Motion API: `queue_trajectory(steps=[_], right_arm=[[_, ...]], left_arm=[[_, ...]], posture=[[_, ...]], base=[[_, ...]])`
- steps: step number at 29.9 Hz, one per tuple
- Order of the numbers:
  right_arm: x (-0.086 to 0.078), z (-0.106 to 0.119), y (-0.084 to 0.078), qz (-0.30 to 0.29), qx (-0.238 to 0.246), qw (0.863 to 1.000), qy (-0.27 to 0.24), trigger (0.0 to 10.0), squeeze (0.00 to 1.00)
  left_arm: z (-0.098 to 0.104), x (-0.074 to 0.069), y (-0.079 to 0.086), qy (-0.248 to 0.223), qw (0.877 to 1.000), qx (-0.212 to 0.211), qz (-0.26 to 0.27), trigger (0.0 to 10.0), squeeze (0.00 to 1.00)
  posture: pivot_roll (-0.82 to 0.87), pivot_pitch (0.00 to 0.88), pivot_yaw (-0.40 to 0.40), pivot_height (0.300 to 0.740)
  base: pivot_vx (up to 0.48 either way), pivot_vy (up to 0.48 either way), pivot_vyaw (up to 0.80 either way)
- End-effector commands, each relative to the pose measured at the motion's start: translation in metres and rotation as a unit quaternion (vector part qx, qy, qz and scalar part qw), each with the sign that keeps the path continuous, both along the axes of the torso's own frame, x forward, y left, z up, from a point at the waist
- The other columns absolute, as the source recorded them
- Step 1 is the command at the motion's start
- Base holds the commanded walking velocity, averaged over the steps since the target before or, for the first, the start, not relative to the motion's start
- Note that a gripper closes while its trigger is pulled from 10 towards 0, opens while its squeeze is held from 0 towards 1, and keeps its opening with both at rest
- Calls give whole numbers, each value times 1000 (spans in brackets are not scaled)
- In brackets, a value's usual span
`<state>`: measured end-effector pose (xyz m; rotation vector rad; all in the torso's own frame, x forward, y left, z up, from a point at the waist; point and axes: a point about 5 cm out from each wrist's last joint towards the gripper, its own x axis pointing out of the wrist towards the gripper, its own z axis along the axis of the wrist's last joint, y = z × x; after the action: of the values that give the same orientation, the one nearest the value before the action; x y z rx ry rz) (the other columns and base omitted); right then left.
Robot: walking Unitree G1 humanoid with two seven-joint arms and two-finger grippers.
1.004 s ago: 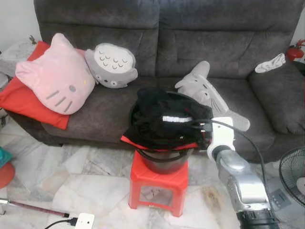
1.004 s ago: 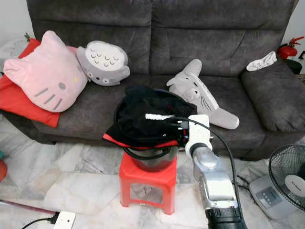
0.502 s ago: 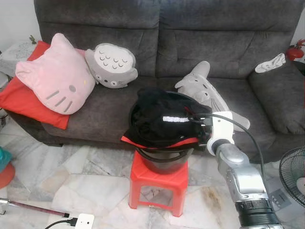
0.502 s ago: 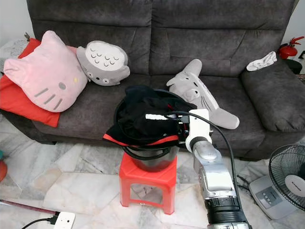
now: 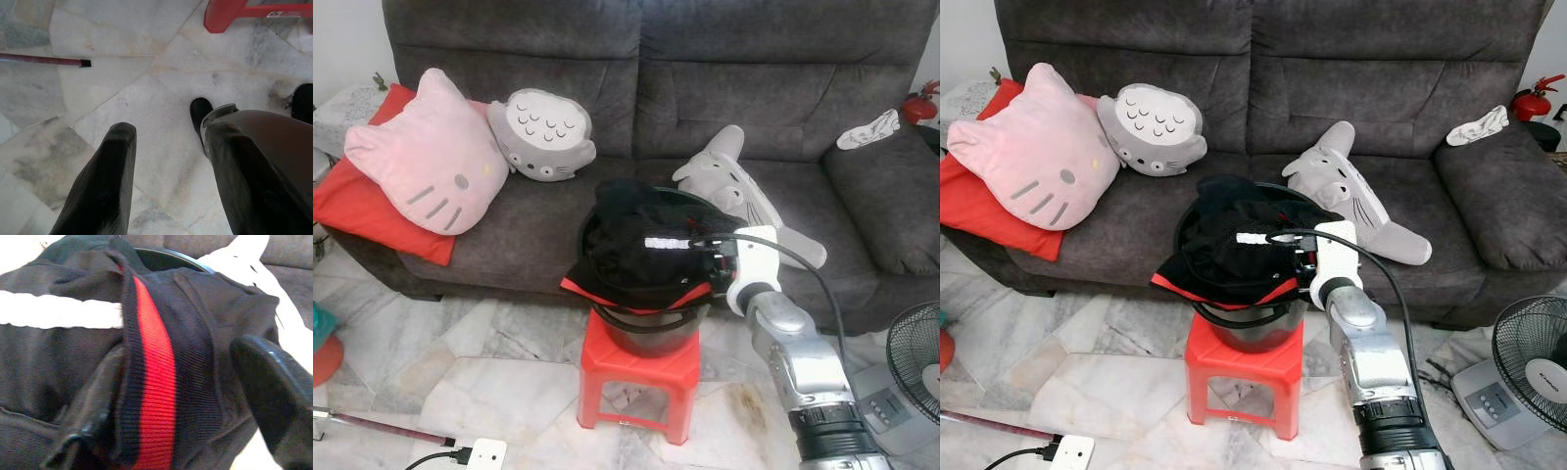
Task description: Hang hanger
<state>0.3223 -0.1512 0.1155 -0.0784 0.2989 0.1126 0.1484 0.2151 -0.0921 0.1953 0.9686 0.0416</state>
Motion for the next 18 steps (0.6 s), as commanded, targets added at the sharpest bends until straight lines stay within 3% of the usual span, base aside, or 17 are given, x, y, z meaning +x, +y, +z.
queue_trajectory(steps=[1, 18], right_arm=[[1, 1, 6, 12, 6, 1000, -4, 0, 0], [-3, -12, -4, -29, -3, 999, 31, 0, 0]], left_arm=[[-3, -8, 2, 12, 1000, 4, 2, 10000, 0], [-4, -9, 1, 16, 1000, -1, 1, 10000, 0]], posture=[[-50, 61, 3, 740], [-48, 64, 1, 740]], base=[[0, 0, 0], [0, 0, 0]])
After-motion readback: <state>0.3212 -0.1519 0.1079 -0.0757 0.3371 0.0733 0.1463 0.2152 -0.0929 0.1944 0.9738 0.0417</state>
